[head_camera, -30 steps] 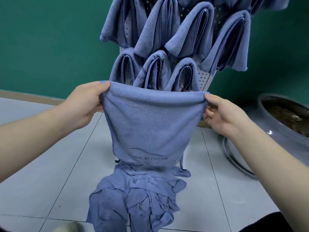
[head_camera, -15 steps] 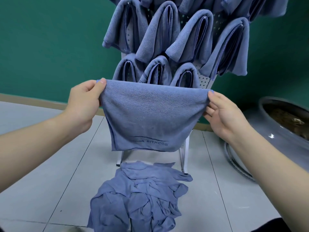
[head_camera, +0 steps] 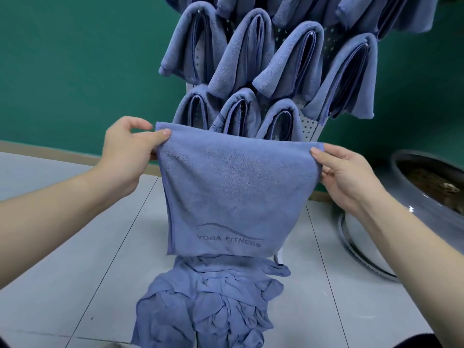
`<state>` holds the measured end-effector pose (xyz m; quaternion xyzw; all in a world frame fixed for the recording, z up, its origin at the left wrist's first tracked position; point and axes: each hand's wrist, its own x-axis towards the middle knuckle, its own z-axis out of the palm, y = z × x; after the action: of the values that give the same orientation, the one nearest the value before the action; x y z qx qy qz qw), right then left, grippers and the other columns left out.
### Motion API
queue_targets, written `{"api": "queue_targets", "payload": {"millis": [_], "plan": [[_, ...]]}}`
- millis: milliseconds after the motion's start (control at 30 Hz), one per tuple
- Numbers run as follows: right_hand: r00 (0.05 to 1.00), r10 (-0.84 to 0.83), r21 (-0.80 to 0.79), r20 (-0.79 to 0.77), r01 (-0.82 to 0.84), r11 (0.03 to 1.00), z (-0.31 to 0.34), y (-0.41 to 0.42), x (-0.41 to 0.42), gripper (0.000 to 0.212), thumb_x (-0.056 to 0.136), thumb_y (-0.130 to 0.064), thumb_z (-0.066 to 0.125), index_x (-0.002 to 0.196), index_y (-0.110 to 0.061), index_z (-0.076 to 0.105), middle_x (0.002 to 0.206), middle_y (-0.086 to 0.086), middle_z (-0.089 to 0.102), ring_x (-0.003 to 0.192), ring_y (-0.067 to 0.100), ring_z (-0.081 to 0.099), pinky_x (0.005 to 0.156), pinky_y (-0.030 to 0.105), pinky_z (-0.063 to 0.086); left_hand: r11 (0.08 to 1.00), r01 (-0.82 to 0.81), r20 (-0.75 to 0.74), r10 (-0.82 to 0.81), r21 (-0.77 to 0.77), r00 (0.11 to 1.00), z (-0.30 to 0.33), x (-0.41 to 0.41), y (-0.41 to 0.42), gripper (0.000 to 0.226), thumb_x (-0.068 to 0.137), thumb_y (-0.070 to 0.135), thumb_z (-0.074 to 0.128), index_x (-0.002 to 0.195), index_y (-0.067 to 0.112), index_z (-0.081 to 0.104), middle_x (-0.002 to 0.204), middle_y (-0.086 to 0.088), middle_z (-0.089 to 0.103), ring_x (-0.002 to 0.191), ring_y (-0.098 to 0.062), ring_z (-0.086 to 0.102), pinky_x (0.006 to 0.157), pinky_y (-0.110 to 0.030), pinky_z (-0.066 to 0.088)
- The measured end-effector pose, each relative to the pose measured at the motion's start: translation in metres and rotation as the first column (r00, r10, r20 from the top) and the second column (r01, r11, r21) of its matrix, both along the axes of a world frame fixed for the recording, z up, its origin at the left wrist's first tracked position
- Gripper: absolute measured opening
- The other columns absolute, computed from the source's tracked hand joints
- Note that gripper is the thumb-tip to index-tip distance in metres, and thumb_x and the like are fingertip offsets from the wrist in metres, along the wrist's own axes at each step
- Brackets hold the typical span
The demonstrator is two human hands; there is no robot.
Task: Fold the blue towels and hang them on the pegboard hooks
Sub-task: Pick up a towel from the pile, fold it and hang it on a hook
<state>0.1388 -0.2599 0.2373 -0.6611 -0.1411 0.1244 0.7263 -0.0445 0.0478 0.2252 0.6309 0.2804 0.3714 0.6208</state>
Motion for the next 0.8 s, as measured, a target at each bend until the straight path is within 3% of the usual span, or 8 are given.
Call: {"api": "queue_targets", "payload": {"millis": [100, 200, 333, 500, 600, 700, 800], "plan": [[0.993, 0.058, -0.095, -0.098, -0.068, 0.993, -0.011, -0.001, 0.006, 0.025, 0.095, -0.008, 0.067, 0.116, 0.005, 0.072, 0.114, 0.019, 0.076, 0.099, 0.025, 0.071, 0.088, 0.036, 0.057, 0.99, 0.132, -0.081, -0.135, -0.048, 0.987, -0.005, 0.001, 0.004, 0.021, 0.092, 0.01, 0.074, 0.111, 0.014, 0.066, 0.089, -0.005, 0.077, 0.074, -0.014, 0.073, 0.07, -0.027, 0.062], [0.979, 0.042, -0.215, -0.199, -0.085, 0.973, -0.023, 0.001, 0.009, 0.016, 0.096, -0.007, 0.068, 0.108, 0.001, 0.074, 0.101, 0.013, 0.077, 0.085, 0.021, 0.071, 0.067, 0.028, 0.059, 0.959, 0.253, -0.213, -0.275, -0.126, 0.938, -0.02, 0.001, 0.008, 0.005, 0.095, 0.007, 0.069, 0.093, 0.009, 0.072, 0.094, -0.011, 0.075, 0.067, -0.013, 0.071, 0.065, -0.023, 0.062], [0.951, -0.06, -0.318, -0.304, -0.041, 0.947, -0.038, 0.007, 0.008, 0.013, 0.096, -0.008, 0.07, 0.108, -0.003, 0.071, 0.099, 0.012, 0.077, 0.079, 0.019, 0.074, 0.065, 0.029, 0.057, 0.969, 0.125, -0.29, -0.186, -0.214, 0.939, -0.035, 0.002, 0.012, 0.01, 0.094, 0.007, 0.07, 0.085, 0.008, 0.067, 0.091, -0.013, 0.069, 0.054, -0.011, 0.066, 0.054, -0.022, 0.059], [0.936, -0.123, -0.315, -0.331, 0.013, 0.949, -0.041, 0.029, -0.012, 0.016, 0.095, -0.005, 0.07, 0.11, 0.002, 0.069, 0.1, 0.015, 0.075, 0.085, 0.025, 0.073, 0.067, 0.033, 0.057, 0.988, 0.009, -0.256, -0.049, -0.155, 0.965, -0.03, 0.007, -0.008, 0.012, 0.092, 0.003, 0.069, 0.082, 0.007, 0.065, 0.08, -0.01, 0.068, 0.051, -0.014, 0.065, 0.045, -0.021, 0.054], [0.942, -0.087, -0.255, -0.323, 0.002, 0.967, -0.037, 0.046, -0.034, 0.014, 0.094, -0.004, 0.07, 0.106, 0.003, 0.07, 0.098, 0.015, 0.077, 0.084, 0.025, 0.076, 0.065, 0.031, 0.062, 0.997, 0.049, -0.239, -0.063, -0.063, 0.969, -0.025, 0.007, -0.03, 0.009, 0.09, 0.001, 0.07, 0.083, 0.003, 0.067, 0.083, -0.015, 0.069, 0.067, -0.027, 0.066, 0.052, -0.028, 0.06], [0.956, -0.013, -0.22, -0.292, -0.054, 0.974, -0.033, 0.06, -0.059, 0.007, 0.095, -0.002, 0.069, 0.097, 0.004, 0.072, 0.091, 0.013, 0.076, 0.076, 0.023, 0.073, 0.06, 0.027, 0.062, 0.994, 0.111, -0.214, -0.112, -0.02, 0.97, -0.022, 0.007, -0.051, 0.009, 0.09, 0.003, 0.071, 0.082, 0.002, 0.068, 0.086, -0.025, 0.073, 0.071, -0.03, 0.068, 0.062, -0.042, 0.065], [0.979, 0.064, -0.244, -0.195, -0.111, 0.963, -0.035, 0.07, -0.078, 0.022, 0.095, -0.003, 0.068, 0.097, 0.019, 0.068, 0.084, 0.019, 0.067, 0.075, 0.024, 0.065, 0.059, 0.026, 0.06, 0.975, 0.201, -0.207, -0.178, 0.094, 0.962, -0.022, 0.004, -0.07, 0.012, 0.086, 0.017, 0.077, 0.08, 0.009, 0.071, 0.076, -0.02, 0.075, 0.071, -0.041, 0.072, 0.072, -0.058, 0.063]]}}
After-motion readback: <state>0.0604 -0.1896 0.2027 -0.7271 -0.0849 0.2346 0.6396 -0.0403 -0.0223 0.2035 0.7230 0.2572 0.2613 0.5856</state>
